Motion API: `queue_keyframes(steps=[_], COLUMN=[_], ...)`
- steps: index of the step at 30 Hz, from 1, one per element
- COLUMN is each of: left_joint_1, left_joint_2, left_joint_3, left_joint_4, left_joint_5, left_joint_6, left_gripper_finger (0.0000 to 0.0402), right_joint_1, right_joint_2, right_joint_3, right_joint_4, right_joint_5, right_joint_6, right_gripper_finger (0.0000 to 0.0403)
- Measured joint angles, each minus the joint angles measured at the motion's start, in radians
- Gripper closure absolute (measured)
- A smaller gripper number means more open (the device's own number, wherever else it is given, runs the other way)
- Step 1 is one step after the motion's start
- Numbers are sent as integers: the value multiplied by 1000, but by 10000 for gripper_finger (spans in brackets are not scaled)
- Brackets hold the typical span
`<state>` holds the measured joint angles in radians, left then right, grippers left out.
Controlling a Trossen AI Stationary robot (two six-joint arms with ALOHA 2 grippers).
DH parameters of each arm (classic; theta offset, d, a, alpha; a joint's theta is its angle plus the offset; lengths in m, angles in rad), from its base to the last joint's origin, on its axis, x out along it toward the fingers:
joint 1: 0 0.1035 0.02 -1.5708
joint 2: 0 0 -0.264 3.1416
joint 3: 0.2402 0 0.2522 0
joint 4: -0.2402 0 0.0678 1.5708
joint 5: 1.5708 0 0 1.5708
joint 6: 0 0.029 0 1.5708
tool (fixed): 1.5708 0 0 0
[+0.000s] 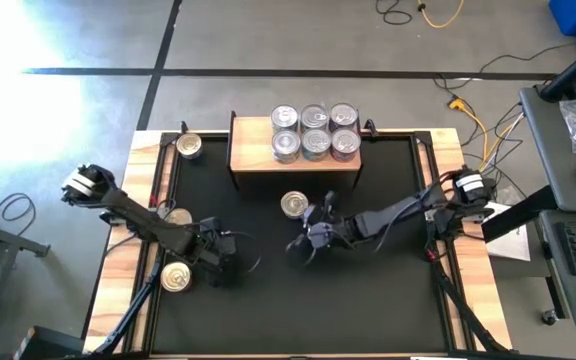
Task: Stack canned seafood by type on shelf
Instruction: Put the blue pink tuna can on the shelf
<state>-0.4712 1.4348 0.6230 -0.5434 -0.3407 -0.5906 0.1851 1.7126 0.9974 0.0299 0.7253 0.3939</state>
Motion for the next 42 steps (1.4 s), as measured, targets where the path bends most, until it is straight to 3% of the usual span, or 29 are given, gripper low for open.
queue_keyframes(steps=[9,15,20,23,28,34,42], left_joint_1=[3,2,6,28,160,229,225], left_joint_2=[24,30,29,23,20,25,25], left_joint_3=[6,37,26,-4,-3,34,66], left_joint_4=[91,91,98,131,135,158,237], left_joint_5=[-33,44,-85,-127,-25,124,314], left_joint_6=[163,229,313,323,444,412,248], left_gripper_finger=[2,2,2,2,1,2,2], right_joint_1=[-124,-127,-127,-128,-94,-77,-6], right_joint_2=[25,122,201,217,152,-33,-67], right_joint_3=[-29,-49,-17,10,41,55,11], right_joint_4=[71,261,286,274,205,76,-128], right_joint_5=[-21,-67,-77,-165,-384,-359,-370], right_joint_6=[18,43,45,26,-88,-136,75], right_gripper_finger=[364,364,364,364,364,365,365])
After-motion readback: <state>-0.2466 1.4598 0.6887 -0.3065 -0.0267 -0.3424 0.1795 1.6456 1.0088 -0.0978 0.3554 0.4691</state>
